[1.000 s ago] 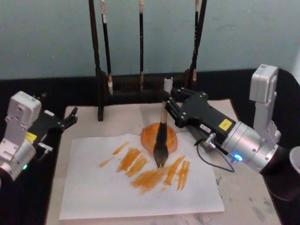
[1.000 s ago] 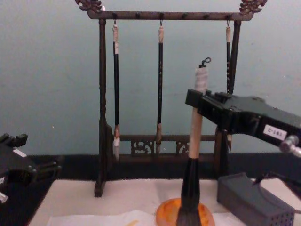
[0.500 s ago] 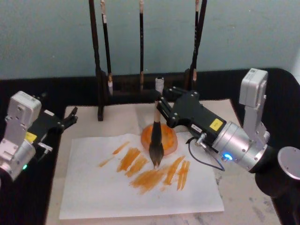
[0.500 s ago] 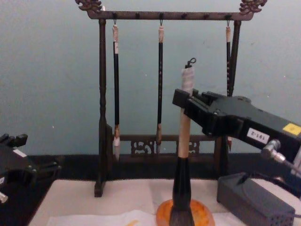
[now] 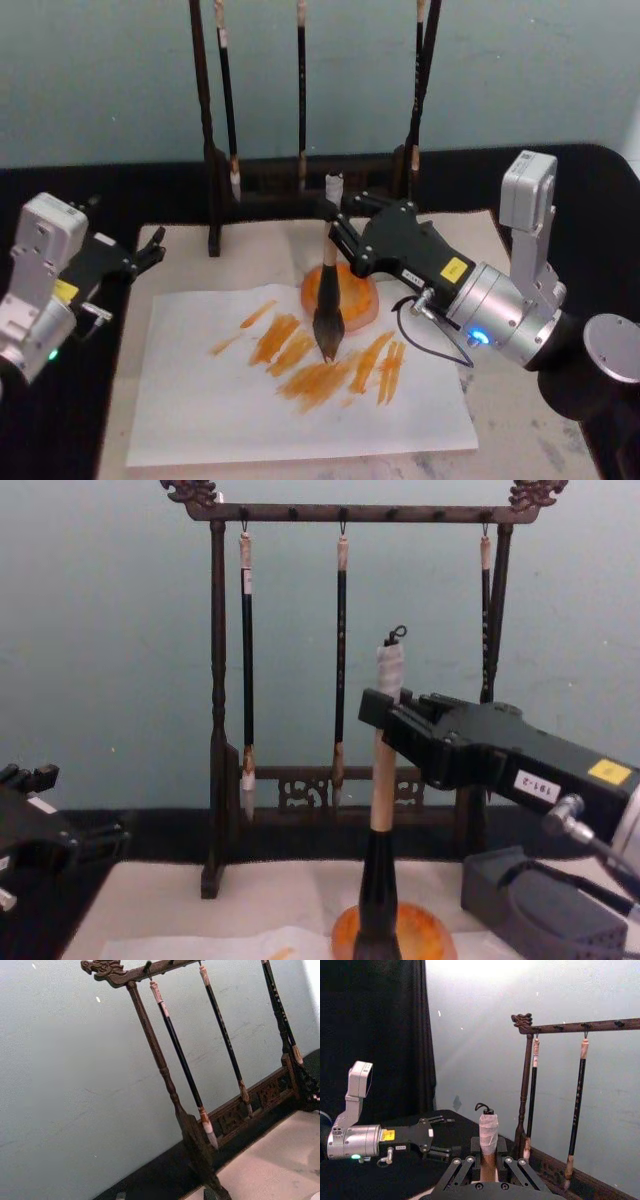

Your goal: Pick up the brush from the inkstone, write on the paper, then place the brush back to its original position.

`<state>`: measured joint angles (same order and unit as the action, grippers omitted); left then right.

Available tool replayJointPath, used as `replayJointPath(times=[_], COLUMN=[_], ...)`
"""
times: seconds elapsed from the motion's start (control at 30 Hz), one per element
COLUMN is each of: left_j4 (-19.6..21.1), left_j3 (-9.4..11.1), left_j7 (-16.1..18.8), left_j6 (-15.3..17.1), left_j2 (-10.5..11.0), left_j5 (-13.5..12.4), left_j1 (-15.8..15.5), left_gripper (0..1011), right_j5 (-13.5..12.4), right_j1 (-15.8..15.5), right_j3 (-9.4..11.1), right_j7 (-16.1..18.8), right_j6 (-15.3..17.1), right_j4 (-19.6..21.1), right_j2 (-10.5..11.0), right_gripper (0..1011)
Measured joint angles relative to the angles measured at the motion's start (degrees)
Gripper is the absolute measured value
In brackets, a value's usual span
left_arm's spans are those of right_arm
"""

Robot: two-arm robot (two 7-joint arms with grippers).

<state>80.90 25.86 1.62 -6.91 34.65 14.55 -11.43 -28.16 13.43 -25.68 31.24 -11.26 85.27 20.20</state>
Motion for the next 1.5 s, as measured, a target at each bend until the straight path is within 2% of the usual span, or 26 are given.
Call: replayJointPath(times=[0.27,1.0,1.5], left_j4=[0.0,0.0,0.0], left_j3=[0.0,0.0,0.0], left_j7=[0.0,0.0,0.0], left_j6=[0.0,0.0,0.0], left_j2=[0.0,0.0,0.0], left_j5=[0.0,0.0,0.0], left_j1=[0.0,0.0,0.0], left_gripper=[1001,1001,1001], right_j5=[0.1,-1.7,-3.1], right_j1=[-0.6,-4.1,-6.3], right_j3=[0.4,1.6,1.6], right_j7=[0.2,0.0,0.3], right_j6=[0.6,2.8,5.0], right_j4=[0.4,4.9,8.5], right_j2=[0.3,2.7,5.5], right_gripper=[185,185,185])
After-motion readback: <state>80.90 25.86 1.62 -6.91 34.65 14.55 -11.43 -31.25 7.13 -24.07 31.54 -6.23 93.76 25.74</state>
